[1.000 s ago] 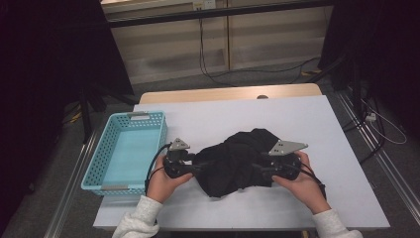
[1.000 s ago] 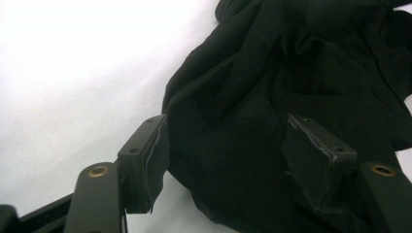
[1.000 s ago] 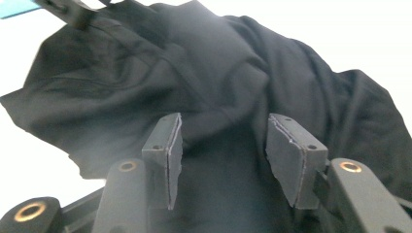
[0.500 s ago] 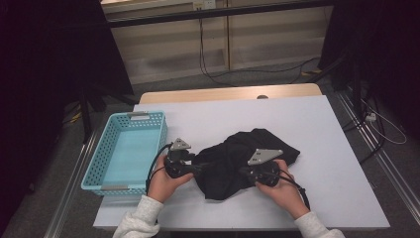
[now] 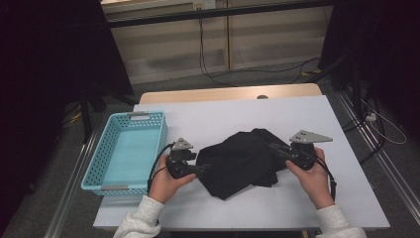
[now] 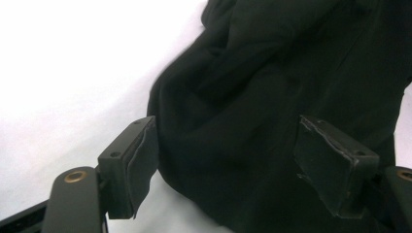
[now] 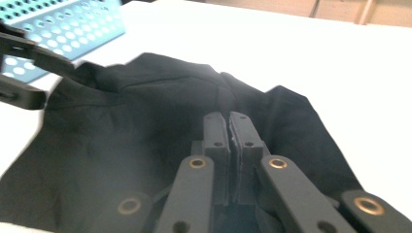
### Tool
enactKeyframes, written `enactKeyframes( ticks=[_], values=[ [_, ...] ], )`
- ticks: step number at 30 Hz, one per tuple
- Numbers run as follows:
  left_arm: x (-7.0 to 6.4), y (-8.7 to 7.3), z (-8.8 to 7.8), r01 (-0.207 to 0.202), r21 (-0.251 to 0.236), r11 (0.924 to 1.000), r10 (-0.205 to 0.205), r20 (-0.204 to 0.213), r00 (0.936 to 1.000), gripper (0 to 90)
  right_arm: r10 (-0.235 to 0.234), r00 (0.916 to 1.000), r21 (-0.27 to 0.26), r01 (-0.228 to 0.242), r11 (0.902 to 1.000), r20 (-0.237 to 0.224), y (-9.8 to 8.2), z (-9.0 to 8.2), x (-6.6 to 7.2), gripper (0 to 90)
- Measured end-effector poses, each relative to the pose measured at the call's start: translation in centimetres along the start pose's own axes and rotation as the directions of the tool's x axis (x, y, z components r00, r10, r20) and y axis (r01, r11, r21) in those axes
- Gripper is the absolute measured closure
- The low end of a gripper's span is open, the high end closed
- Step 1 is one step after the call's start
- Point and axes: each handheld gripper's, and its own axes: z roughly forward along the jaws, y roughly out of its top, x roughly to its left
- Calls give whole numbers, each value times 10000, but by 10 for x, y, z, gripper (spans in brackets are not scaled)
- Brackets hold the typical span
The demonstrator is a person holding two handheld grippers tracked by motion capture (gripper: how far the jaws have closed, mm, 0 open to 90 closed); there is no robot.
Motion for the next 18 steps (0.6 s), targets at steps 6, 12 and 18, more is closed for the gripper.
enactKeyframes(
  ticks=[6, 12, 18],
  values=[
    [2, -3, 2, 54, 159, 9999, -54, 19, 10000, 258, 134, 9983, 286, -150, 9995, 568, -9, 0, -13, 869],
    [0, -5, 4, 108, 295, 9995, -113, 146, 9998, 279, 211, 9959, 400, -247, 9989, 879, -13, -2, -22, 868],
    [-1, -7, 8, 171, 451, 9988, -183, 253, 9995, 319, 355, 9915, 495, -420, 9979, 1250, -17, -8, -32, 869]
  ],
)
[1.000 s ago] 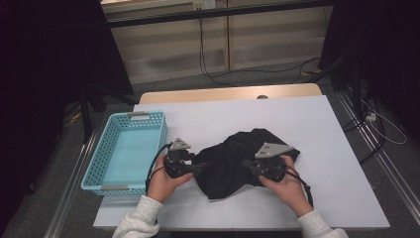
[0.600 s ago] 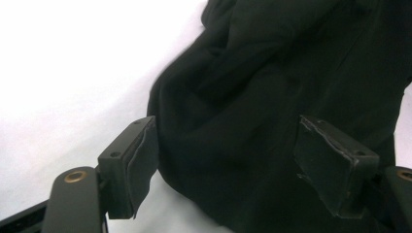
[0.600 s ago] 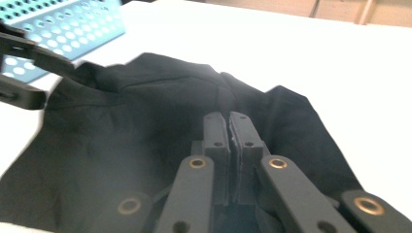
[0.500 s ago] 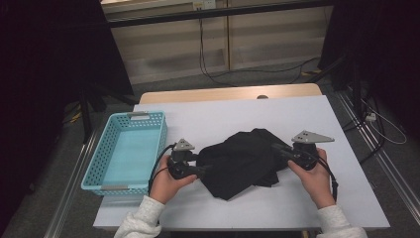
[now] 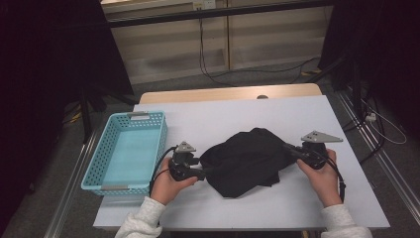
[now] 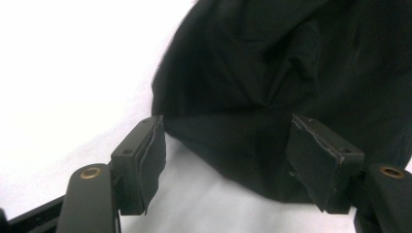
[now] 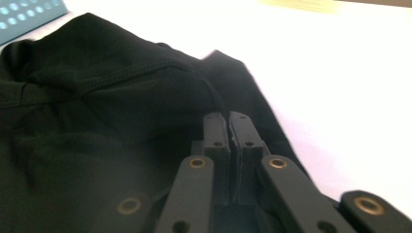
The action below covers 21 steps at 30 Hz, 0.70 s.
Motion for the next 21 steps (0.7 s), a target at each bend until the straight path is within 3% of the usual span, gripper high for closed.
enactKeyframes(
  ticks=[7, 13, 16, 21],
  values=[
    [-3, 0, 8, 134, -13, 9999, -134, 130, 9998, 350, 183, 9982, 293, -200, 9994, 570, -11, -4, -16, 869],
    [-13, 5, 19, -8, 110, 9999, 1, 668, 9978, 415, 143, 9981, 389, -166, 9991, 592, -15, -8, -16, 868],
    [-18, 6, 25, 23, 129, 9999, -33, 784, 9969, 504, 110, 9981, 470, -139, 9988, 609, -18, -9, -17, 868],
    [-24, 9, 28, 232, 49, 9997, -236, 1136, 9932, 765, 129, 9981, 474, -158, 9987, 599, -21, -11, -16, 868]
  ],
)
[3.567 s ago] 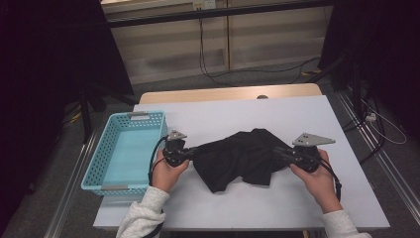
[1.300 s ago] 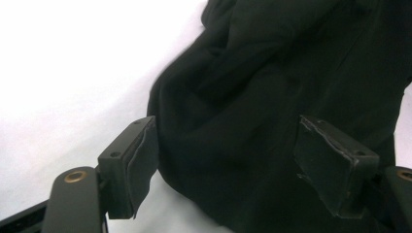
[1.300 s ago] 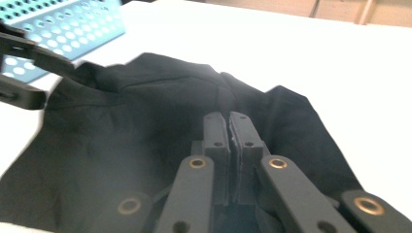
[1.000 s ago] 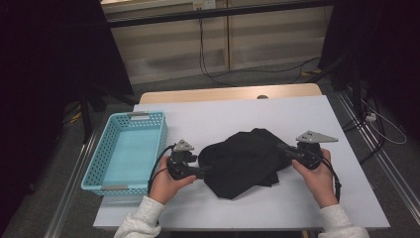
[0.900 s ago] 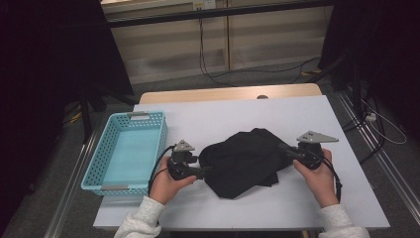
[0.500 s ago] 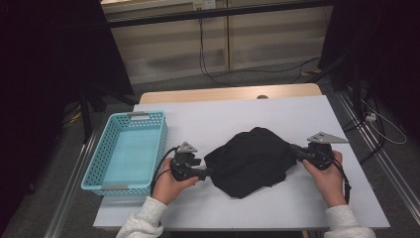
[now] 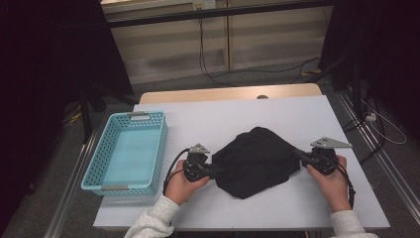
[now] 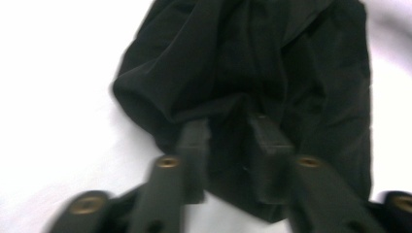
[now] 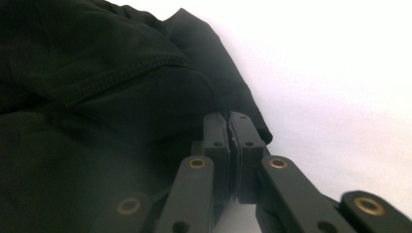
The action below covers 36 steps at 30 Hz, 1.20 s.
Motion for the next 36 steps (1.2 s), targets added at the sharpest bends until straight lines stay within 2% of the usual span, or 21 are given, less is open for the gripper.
enactKeyframes(
  ticks=[2, 4, 7, 11, 14, 16, 18, 19, 20, 21, 23, 25, 31, 33, 36],
  values=[
    [-2, 3, -1, 51, -121, 9999, -49, 174, 9998, 854, -33, 10000, -14, 33, 10000, -53, 0, -1, 1, 868],
    [-2, 6, -5, 174, -232, 9996, -167, 276, 9995, 900, -31, 9999, -47, 30, 10000, -112, 0, -2, 1, 868],
    [4, 14, -19, 448, -572, 9974, -434, 243, 9988, 900, -28, 9997, -115, 25, 9999, -257, 1, -3, 3, 868],
    [17, 25, -43, 805, -1158, 9900, -805, 52, 9967, 900, 43, 9987, -171, -52, 9998, -505, 4, -6, 5, 868],
    [24, 24, -47, 931, -1191, 9885, -937, 1, 9956, 900, -70, 9978, -204, 57, 9998, -657, 6, -5, 10, 868],
    [25, 20, -41, 758, -1001, 9921, -774, -120, 9969, 887, -158, 9976, -140, 148, 9998, -677, 7, -3, 12, 868],
    [24, 15, -30, 607, -671, 9959, -632, -364, 9973, 724, -165, 9981, -58, 161, 9999, -594, 5, -2, 12, 868],
    [24, 14, -28, 619, -463, 9970, -633, -299, 9975, 637, -153, 9981, -18, 152, 9999, -604, 4, -2, 11, 868],
    [21, 12, -24, 566, -354, 9978, -577, -305, 9979, 626, -152, 9981, -17, 151, 9999, -593, 4, -2, 10, 868],
    [20, 11, -23, 489, -330, 9983, -500, -324, 9982, 570, -130, 9983, -19, 129, 9999, -564, 4, -3, 9, 868],
    [12, 10, -18, 168, -169, 9997, -176, -491, 9986, 409, -136, 9983, -42, 134, 9999, -571, 4, -3, 9, 868],
    [6, 7, -14, -120, 45, 9999, 121, -325, 9994, 372, -185, 9981, -31, 184, 9998, -585, 4, -3, 10, 868],
    [-9, 0, -6, -437, 372, 9983, 442, -121, 9989, 364, -228, 9978, -35, 226, 9997, -621, 4, -3, 9, 867],
    [-13, -3, -2, -449, 435, 9980, 458, -208, 9987, 404, -240, 9979, -53, 237, 9997, -600, 4, -4, 9, 867],
    [-16, -6, 6, -590, 724, 9956, 604, -163, 9980, 558, -222, 9980, -44, 220, 9997, -596, 4, -3, 8, 867]
  ],
)
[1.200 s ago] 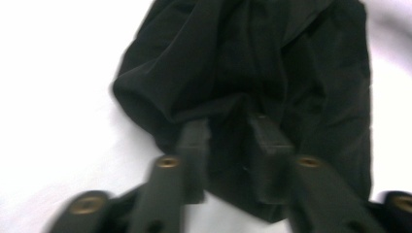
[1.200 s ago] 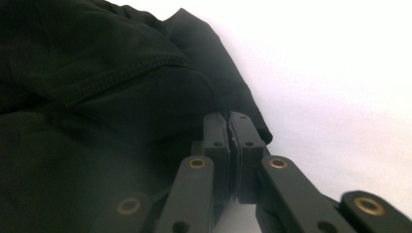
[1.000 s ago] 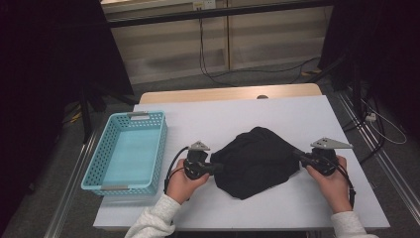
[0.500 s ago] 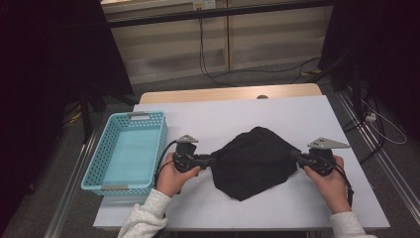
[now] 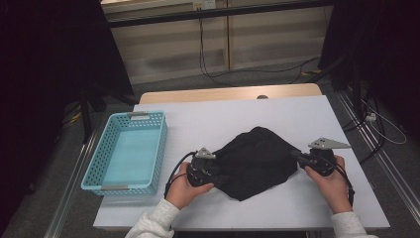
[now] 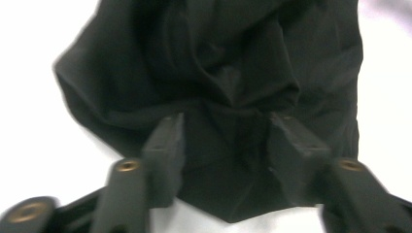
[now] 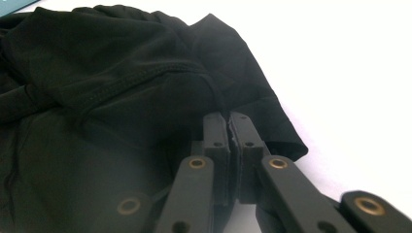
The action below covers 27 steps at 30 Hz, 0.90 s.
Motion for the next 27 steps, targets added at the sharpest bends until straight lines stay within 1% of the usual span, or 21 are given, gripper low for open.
enactKeyframes(
  ticks=[1, 3, 4, 5, 6, 7, 9, 11, 12, 13, 15, 16, 17, 19, 21, 22, 23, 24, 25, 27],
  values=[
    [-1, -1, 3, 57, -128, 9999, -57, -24, 10000, 618, 4, 10000, 27, -4, 10000, -8, 0, 0, 0, 867],
    [-1, 0, 5, 348, -79, 9994, -347, 56, 9994, 798, -13, 10000, 35, 14, 10000, -32, 0, 1, 1, 868],
    [-1, 1, 5, 408, -88, 9991, -407, 84, 9991, 832, -10, 10000, 49, 10, 10000, -68, 0, 2, 1, 867],
    [-1, 3, 4, 313, -99, 9995, -313, -31, 9995, 857, -14, 10000, 57, 14, 10000, -94, 0, 2, 2, 867],
    [-1, 4, 2, 316, -111, 9994, -317, -50, 9995, 867, -47, 9999, 59, 48, 10000, -129, 0, 2, 2, 868],
    [0, 6, -1, 465, -182, 9988, -465, 23, 9989, 870, -41, 9999, 53, 42, 10000, -153, 1, 2, 2, 867],
    [4, 10, -9, 656, -432, 9969, -655, 36, 9978, 873, -44, 9998, 26, 45, 10000, -189, 1, 1, 3, 867],
    [12, 16, -24, 906, -813, 9926, -909, 1, 9959, 873, -103, 9995, -8, 103, 9999, -301, 2, 1, 5, 867],
    [15, 17, -30, 986, -971, 9904, -996, -59, 9950, 873, -27, 9991, -42, 25, 10000, -416, 2, 1, 6, 867],
    [20, 20, -40, 1085, -1140, 9875, -1104, -102, 9938, 873, -5, 9988, -64, 2, 10000, -488, 3, 1, 7, 867],
    [28, 23, -54, 1240, -1527, 9805, -1287, -211, 9915, 874, -120, 9979, -64, 116, 9999, -634, 5, 2, 11, 867],
    [31, 25, -59, 1278, -1562, 9794, -1331, -239, 9908, 874, -134, 9973, -65, 129, 9999, -723, 6, 2, 15, 866],
    [35, 26, -66, 1382, -1723, 9753, -1446, -248, 9892, 874, -199, 9965, -65, 194, 9998, -807, 7, 3, 17, 866],
    [39, 27, -72, 1477, -1886, 9709, -1551, -251, 9876, 874, -303, 9941, -42, 301, 9995, -1039, 10, 5, 23, 866],
    [43, 27, -73, 1524, -1884, 9702, -1603, -273, 9867, 874, -438, 9914, -9, 441, 9990, -1236, 12, 8, 30, 866],
    [43, 26, -70, 1538, -1826, 9711, -1609, -243, 9867, 875, -525, 9903, 9, 530, 9986, -1284, 13, 8, 33, 867],
    [44, 26, -67, 1512, -1704, 9737, -1576, -249, 9872, 875, -569, 9900, 6, 575, 9983, -1292, 14, 9, 34, 867],
    [44, 25, -62, 1513, -1642, 9748, -1578, -278, 9871, 874, -570, 9906, -7, 573, 9984, -1245, 14, 9, 34, 867],
    [44, 24, -56, 1529, -1550, 9760, -1588, -262, 9870, 874, -473, 9912, -65, 469, 9989, -1237, 15, 8, 33, 867],
    [45, 24, -47, 1466, -1430, 9788, -1530, -346, 9876, 874, -295, 9933, -78, 288, 9996, -1115, 13, 6, 27, 867]
  ],
)
